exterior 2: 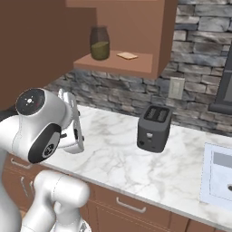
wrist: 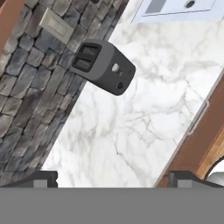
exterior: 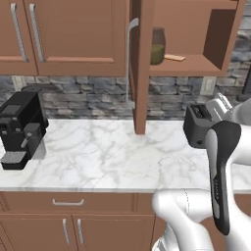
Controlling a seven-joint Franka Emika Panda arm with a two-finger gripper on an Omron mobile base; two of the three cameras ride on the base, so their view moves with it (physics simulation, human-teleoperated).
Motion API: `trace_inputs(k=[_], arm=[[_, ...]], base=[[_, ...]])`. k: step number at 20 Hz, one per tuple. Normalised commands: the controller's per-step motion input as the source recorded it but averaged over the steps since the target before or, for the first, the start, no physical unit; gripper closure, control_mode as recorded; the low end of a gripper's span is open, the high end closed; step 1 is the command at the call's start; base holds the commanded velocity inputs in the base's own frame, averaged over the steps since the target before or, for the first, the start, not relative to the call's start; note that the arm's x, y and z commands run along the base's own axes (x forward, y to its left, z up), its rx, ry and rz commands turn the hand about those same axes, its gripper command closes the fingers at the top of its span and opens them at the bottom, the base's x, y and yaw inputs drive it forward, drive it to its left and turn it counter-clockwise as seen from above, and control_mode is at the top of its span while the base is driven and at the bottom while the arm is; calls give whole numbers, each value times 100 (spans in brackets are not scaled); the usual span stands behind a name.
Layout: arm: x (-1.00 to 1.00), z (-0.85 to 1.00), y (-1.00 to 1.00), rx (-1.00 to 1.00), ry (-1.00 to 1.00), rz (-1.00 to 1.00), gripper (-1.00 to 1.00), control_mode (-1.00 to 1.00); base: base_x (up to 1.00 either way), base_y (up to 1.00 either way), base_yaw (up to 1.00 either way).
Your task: Pick the jar and jar from the dining table and place them in the open cabinet. Close the cabinet after placing the objects.
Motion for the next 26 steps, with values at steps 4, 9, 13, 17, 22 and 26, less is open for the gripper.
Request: trace_inputs(k=[4, 9, 13, 17, 22, 26], arm=[[0, 0, 0, 0, 0, 0, -100, 100], [0, 0, 0, 0, 0, 0, -100, 100], [0, 0, 0, 0, 0, 0, -100, 100], [0, 0, 0, 0, 0, 0, -100, 100], [0, 0, 0, 0, 0, 0, -100, 100], [0, 0, 0, 0, 0, 0, -100, 100]], base=[[-42, 0, 0], [-43, 0, 0], [-49, 0, 7], [-51, 0, 17], [-47, 0, 23], [-45, 0, 26]])
